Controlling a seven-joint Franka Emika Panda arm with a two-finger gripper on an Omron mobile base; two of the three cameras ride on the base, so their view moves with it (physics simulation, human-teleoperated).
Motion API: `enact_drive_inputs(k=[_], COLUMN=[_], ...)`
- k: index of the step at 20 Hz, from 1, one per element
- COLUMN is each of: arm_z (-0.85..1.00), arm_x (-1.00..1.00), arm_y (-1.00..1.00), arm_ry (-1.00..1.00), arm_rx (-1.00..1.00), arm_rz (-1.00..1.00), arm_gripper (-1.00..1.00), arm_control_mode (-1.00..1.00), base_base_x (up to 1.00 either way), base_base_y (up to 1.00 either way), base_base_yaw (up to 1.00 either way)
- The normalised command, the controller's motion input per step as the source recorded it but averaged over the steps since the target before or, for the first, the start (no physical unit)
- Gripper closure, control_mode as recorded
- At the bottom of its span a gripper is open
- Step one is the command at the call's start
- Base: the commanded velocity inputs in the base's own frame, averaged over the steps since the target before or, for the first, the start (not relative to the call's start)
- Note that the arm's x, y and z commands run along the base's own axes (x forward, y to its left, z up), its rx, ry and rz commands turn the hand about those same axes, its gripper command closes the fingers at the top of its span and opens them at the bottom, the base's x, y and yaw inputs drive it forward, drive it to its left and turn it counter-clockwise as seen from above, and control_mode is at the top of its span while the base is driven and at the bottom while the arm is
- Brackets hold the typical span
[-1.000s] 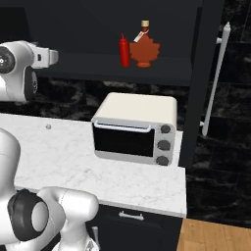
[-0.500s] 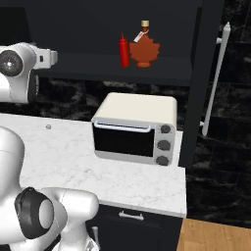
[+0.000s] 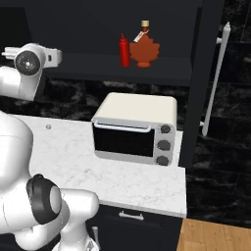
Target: Put the shaker and condiment bottle from the counter next to their counterparts in the cabinet.
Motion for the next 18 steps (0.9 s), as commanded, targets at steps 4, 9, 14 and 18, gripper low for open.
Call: enact_drive_inputs(k=[4, 9, 14, 18], arm_z=[-0.04, 0.0, 0.0, -0.06], arm_x=[0.09, 0.11, 0.04, 0.0], arm_y=[0.25, 0.26, 0.15, 0.01], arm_ry=[0.0, 0.0, 0.0, 0.0], arm_rx=[0.0, 0.0, 0.0, -0.02], arm_rz=[0.0, 0.0, 0.0, -0.01], arm_gripper=[1.0, 1.0, 1.0, 1.0], arm_control_mode=[-1.0, -1.0, -1.0, -1.0], base_base_x=[0.0, 0.0, 0.0, 0.0], base_base_y=[0.0, 0.0, 0.0, 0.0], base_base_yaw=[0.0, 0.0, 0.0, 0.0])
